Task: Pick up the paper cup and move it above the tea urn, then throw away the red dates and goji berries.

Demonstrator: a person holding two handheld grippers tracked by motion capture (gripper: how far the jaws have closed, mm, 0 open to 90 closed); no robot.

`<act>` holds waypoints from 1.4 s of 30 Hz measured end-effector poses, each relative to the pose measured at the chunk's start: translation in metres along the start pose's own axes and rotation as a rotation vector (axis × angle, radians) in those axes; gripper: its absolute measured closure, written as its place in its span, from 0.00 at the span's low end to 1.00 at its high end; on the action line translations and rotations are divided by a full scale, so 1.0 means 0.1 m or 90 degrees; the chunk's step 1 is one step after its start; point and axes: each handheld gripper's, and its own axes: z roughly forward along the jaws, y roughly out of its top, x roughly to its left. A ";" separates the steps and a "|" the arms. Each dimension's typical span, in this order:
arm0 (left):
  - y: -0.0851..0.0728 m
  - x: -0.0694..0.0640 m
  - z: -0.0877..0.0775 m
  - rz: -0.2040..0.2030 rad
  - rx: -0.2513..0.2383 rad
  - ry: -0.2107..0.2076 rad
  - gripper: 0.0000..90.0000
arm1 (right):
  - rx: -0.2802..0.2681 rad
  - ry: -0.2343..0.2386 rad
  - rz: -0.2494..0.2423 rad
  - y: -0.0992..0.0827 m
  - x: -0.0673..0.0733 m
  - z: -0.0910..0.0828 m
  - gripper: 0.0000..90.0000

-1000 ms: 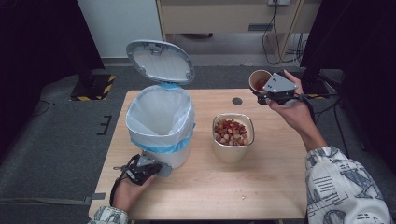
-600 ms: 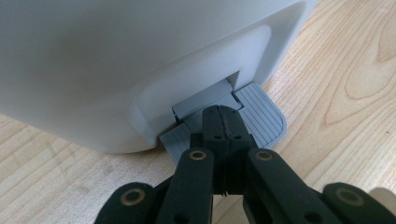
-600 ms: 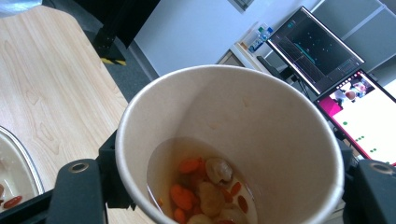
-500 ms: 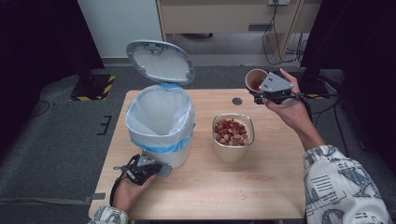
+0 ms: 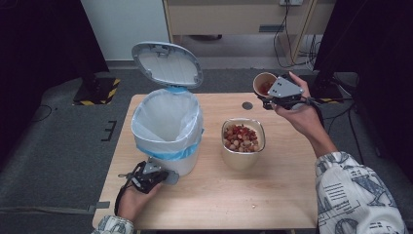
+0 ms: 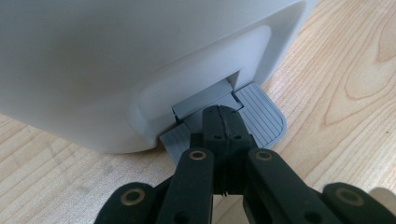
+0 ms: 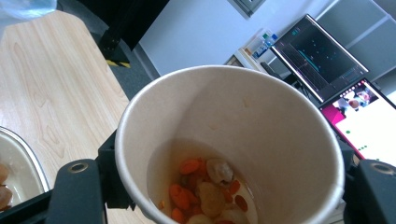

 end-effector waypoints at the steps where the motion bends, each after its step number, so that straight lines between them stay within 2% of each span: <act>1: 0.00 0.00 0.00 0.000 0.000 0.000 1.00 | -0.001 0.000 -0.005 0.01 0.01 0.00 0.31; 10: 0.00 0.00 0.00 0.000 0.000 0.000 1.00 | -0.008 0.007 -0.037 0.07 0.08 0.03 0.31; 18: 0.00 0.00 0.00 0.000 0.000 0.000 1.00 | -0.013 0.006 -0.043 0.08 0.10 0.02 0.31; 25: 0.00 0.00 0.00 0.000 0.000 0.000 1.00 | -0.030 0.027 -0.060 0.18 0.20 0.03 0.31; 33: 0.00 0.00 0.00 0.000 -0.001 0.000 1.00 | -0.019 0.032 -0.074 0.13 0.24 0.00 0.31; 38: 0.00 0.00 0.00 0.000 -0.001 0.000 1.00 | -0.014 0.020 -0.062 0.07 0.20 -0.04 0.31; 42: 0.00 0.00 0.00 -0.001 -0.001 0.000 1.00 | -0.019 0.036 -0.071 0.08 0.27 -0.04 0.31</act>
